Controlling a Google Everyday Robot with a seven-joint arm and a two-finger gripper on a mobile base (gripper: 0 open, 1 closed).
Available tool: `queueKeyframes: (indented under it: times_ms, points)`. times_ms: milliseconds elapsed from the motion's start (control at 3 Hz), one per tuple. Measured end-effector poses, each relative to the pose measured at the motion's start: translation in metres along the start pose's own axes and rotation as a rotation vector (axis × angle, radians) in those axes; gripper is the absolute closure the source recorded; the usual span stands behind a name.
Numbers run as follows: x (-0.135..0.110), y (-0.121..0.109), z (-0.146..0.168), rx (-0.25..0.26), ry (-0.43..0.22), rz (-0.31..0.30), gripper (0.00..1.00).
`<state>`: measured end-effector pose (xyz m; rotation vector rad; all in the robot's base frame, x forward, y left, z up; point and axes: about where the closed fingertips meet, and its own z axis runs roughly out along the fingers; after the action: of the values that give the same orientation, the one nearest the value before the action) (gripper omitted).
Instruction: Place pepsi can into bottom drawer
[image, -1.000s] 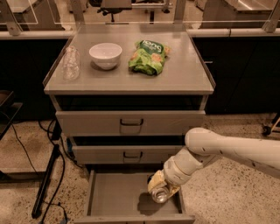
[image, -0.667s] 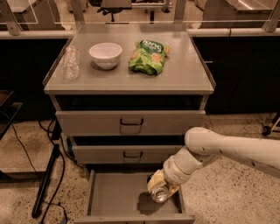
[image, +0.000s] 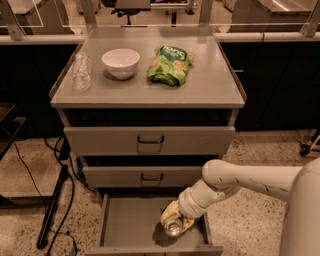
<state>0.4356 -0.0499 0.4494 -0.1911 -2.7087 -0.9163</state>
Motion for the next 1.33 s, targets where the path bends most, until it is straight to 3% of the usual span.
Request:
queueKeyframes:
  times_ms: [333, 667, 1333]
  points:
    - [-0.026, -0.008, 0.039, -0.046, 0.026, 0.047, 1.00]
    - [-0.026, -0.008, 0.039, -0.046, 0.026, 0.047, 1.00]
    - [-0.063, -0.033, 0.084, -0.109, 0.064, 0.149, 1.00]
